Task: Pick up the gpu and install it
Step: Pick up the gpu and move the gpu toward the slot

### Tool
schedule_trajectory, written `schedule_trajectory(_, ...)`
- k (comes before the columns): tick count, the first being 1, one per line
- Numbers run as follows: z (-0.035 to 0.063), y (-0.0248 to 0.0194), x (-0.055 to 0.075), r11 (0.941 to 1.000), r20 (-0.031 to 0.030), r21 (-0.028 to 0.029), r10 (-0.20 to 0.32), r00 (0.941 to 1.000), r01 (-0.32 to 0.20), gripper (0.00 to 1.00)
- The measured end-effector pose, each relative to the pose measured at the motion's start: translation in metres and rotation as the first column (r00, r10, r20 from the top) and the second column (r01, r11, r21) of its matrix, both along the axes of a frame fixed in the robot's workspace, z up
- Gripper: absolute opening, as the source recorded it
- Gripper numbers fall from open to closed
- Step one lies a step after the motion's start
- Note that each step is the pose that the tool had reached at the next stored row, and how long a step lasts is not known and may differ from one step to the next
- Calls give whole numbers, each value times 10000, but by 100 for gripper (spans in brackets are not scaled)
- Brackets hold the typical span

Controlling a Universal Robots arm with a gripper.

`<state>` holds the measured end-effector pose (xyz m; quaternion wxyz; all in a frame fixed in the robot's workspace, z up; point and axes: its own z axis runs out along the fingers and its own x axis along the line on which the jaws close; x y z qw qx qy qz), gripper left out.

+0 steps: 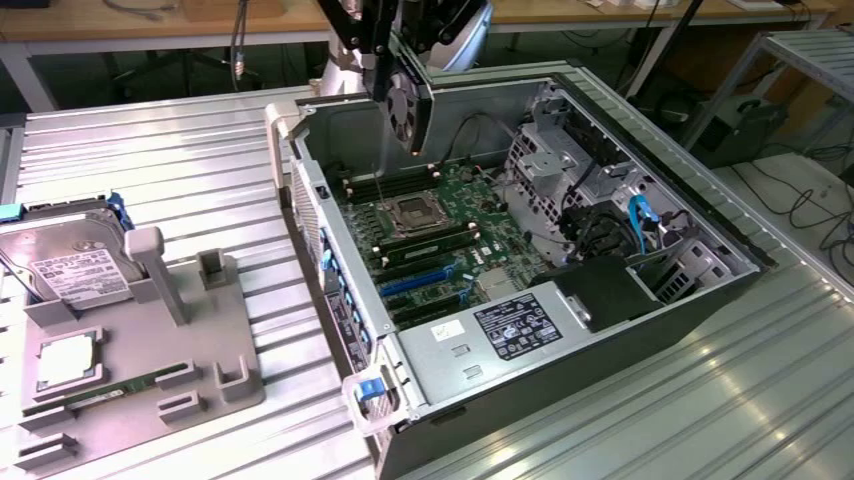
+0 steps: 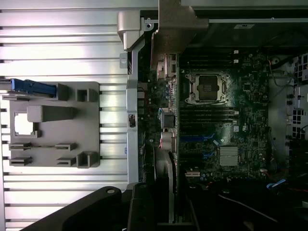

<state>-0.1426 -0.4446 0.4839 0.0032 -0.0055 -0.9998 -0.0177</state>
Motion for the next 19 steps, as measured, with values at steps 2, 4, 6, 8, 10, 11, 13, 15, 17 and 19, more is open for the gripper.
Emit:
schedule_trajectory(2,-1,0,15,10000,0,0,0,10000,0,28)
schedule_trajectory(4,-2,0,29,10000,0,0,0,10000,0,28)
schedule_trajectory(6,-3,0,42,10000,0,0,0,10000,0,28)
schedule_trajectory(8,-4,0,61,10000,0,0,1,10000,-1,28)
schedule_trajectory(10,-5,0,77,10000,0,-1,1,10000,-1,28)
schedule_trajectory(11,-5,0,85,10000,0,0,1,10000,-1,28)
schedule_trajectory(13,-6,0,102,10000,0,0,1,10000,-1,28)
schedule_trajectory(15,-7,0,125,10000,0,0,1,10000,-1,28)
schedule_trajectory(17,-7,0,151,10000,0,0,3,10000,-3,28)
schedule_trajectory(19,-8,0,177,10000,0,-1,7,10000,-7,28)
